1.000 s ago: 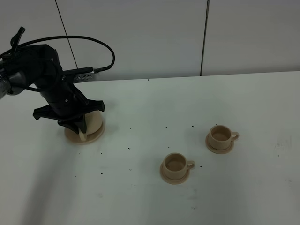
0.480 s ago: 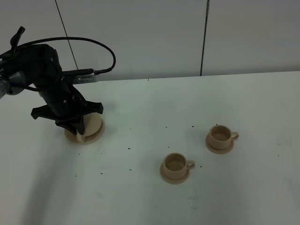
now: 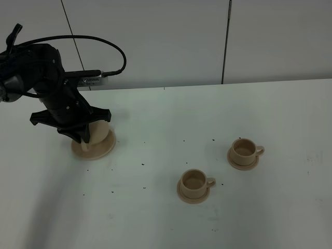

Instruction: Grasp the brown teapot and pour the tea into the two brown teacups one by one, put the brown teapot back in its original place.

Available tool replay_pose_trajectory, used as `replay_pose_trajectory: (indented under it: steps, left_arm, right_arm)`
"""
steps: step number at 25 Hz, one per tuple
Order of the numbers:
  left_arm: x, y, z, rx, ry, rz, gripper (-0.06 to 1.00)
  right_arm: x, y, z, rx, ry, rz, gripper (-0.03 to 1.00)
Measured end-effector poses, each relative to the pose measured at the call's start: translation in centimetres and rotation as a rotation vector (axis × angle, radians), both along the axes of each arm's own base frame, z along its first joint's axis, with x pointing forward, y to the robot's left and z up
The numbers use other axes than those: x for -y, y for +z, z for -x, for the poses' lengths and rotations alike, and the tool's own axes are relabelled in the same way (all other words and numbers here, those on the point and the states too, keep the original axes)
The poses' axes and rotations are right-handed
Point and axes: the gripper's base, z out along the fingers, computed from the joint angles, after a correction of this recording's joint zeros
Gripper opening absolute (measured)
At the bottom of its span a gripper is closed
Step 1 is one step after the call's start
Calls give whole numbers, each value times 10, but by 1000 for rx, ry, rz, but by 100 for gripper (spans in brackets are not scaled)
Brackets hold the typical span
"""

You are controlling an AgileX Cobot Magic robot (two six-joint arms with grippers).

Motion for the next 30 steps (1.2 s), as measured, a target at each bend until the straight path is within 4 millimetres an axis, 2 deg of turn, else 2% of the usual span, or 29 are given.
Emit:
replay_pose_trajectory:
  steps: [3, 11, 17, 23, 30]
  left_arm:
    - [0, 4, 1, 12, -53, -5, 17]
    - [-1, 33, 6, 75, -290, -34, 17]
    - [4, 34, 11, 48, -522, -5, 17]
    - [26, 36, 15, 98, -789, 97, 17]
    - [51, 37, 18, 148, -996, 96, 17]
  right_arm:
    - [0, 0, 0, 0, 0, 0, 24]
    - [0, 0, 0, 0, 0, 0, 24]
    - [0, 0, 0, 0, 0, 0, 24]
    - [0, 0, 0, 0, 0, 0, 24]
    - [0, 0, 0, 0, 0, 0, 24]
